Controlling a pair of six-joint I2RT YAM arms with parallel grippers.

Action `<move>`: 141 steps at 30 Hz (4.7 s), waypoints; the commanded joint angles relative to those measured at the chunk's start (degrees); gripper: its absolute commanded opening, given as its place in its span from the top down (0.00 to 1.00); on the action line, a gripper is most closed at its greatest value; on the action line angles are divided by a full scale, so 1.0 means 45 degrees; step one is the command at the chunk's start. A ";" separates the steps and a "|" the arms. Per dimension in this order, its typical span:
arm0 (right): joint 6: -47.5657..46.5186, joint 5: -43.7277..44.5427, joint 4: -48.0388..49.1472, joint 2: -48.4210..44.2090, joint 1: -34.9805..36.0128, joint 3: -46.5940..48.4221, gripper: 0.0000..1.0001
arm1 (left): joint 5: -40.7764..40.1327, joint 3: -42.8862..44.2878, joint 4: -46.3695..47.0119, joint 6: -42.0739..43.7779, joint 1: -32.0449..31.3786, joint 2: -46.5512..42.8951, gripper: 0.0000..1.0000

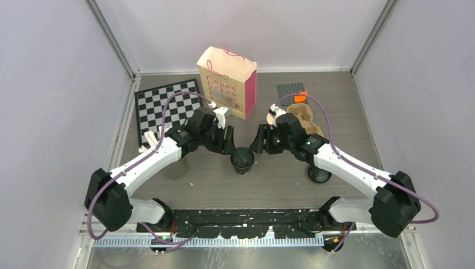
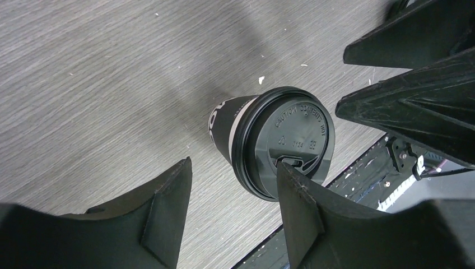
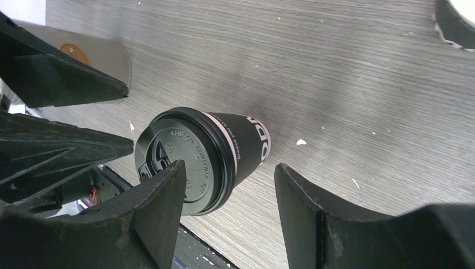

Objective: Pack the takeout coffee

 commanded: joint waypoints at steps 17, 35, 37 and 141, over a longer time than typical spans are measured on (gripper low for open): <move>-0.0309 -0.1589 0.1936 0.2025 -0.0303 -0.0424 0.47 | 0.0592 -0.0352 0.0596 0.0176 0.0123 0.1859 0.65; 0.0498 -0.2468 0.2758 0.0983 -0.0357 -0.1795 0.63 | 0.2045 -0.1405 0.1431 0.0245 0.0119 0.1454 0.67; 0.0673 -0.2287 0.3030 0.0928 -0.0343 -0.2210 0.64 | 0.1906 -0.1479 0.1369 0.0278 0.0110 0.1463 0.66; -0.0135 -0.5424 0.2431 0.2059 -0.1961 -0.1003 0.41 | -0.1130 -0.3050 0.1657 -0.4341 -0.1335 -0.1767 0.48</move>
